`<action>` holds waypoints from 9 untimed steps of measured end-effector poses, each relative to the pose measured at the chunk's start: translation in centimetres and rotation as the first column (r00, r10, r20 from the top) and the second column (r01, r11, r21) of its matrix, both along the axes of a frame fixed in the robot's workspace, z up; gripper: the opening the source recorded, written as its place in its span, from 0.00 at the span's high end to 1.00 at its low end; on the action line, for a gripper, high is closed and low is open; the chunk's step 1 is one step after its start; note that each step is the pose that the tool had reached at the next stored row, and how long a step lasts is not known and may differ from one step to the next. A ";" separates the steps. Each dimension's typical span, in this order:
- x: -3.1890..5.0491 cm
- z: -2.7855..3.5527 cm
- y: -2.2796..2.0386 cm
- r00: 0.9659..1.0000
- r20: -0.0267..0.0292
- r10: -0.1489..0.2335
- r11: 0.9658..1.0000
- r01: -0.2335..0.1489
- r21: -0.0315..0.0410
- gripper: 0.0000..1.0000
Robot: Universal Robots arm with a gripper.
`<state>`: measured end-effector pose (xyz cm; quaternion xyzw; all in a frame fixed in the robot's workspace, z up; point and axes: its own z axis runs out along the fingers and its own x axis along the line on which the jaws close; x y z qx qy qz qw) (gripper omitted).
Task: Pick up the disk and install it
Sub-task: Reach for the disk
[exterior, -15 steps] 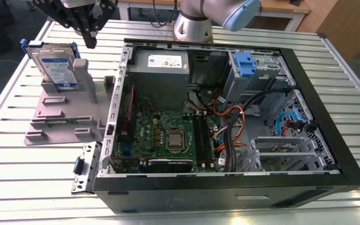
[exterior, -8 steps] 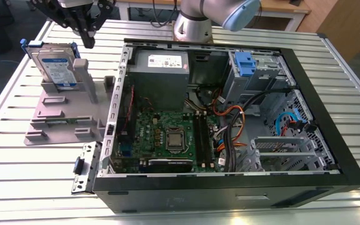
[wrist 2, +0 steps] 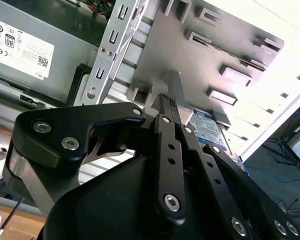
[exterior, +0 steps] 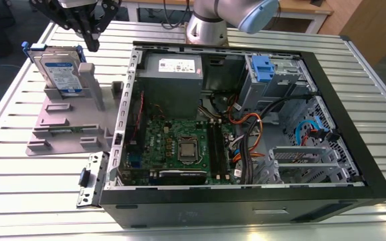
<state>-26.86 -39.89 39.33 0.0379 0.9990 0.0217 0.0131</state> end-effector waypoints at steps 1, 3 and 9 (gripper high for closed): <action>-0.04 0.00 0.00 1.000 0.000 0.000 1.000 0.000 0.000 0.90; -0.14 0.00 0.00 1.000 0.000 0.000 1.000 0.000 0.000 0.90; -0.43 0.00 0.00 1.000 0.000 0.000 1.000 0.000 0.000 0.90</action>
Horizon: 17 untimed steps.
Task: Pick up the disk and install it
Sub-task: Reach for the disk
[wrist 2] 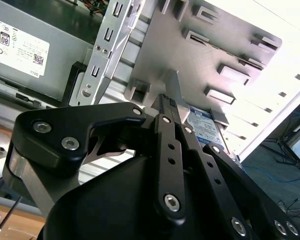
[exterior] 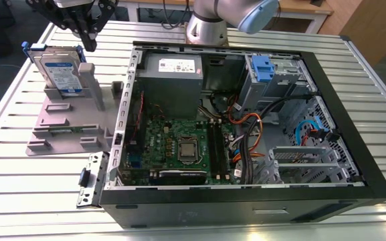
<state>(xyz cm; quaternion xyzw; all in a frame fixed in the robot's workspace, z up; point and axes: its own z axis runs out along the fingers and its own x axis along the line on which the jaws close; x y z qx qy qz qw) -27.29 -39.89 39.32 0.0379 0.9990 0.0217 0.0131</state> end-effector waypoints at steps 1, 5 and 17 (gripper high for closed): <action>-0.05 0.00 0.00 1.000 0.000 0.000 1.000 0.000 0.000 0.90; -0.23 0.00 0.00 1.000 0.000 0.000 1.000 0.000 0.000 0.90; -0.79 0.00 0.00 1.000 0.000 0.000 1.000 0.000 0.000 0.90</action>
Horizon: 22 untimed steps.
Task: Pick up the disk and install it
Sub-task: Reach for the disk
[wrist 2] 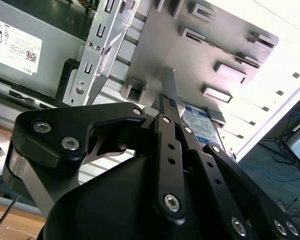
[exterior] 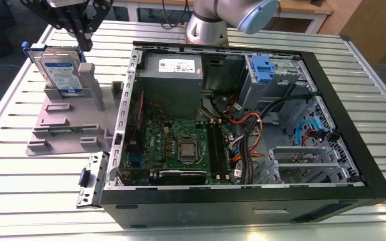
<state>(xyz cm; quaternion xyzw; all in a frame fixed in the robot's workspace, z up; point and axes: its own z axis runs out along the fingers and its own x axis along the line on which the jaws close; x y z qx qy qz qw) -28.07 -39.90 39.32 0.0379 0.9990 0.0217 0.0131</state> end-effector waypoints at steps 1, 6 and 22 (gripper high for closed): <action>-0.06 0.00 0.00 1.000 0.000 0.000 1.000 0.000 0.000 0.90; -0.28 0.00 0.00 1.000 0.000 0.000 1.000 0.000 0.000 0.90; -0.91 0.00 0.00 1.000 0.000 0.000 1.000 0.000 0.000 0.90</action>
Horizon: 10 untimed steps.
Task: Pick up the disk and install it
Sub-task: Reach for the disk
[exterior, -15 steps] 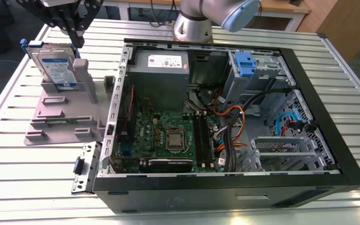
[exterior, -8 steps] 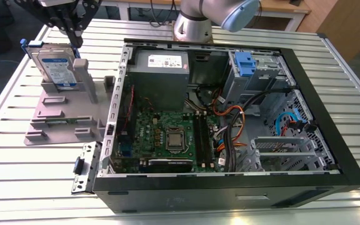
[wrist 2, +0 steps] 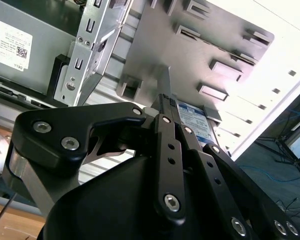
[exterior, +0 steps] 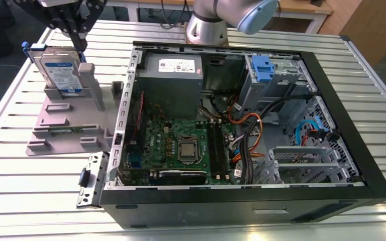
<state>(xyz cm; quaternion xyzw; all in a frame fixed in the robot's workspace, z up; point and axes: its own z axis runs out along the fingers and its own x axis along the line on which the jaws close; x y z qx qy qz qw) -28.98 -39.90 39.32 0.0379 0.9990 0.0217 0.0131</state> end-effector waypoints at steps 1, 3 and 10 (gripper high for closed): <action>-0.04 0.00 0.00 1.000 0.000 0.000 1.000 0.000 0.000 0.90; -0.13 0.00 0.00 1.000 0.000 0.000 1.000 0.000 0.000 0.90; -0.49 0.00 0.00 1.000 0.000 0.000 1.000 0.000 0.000 0.90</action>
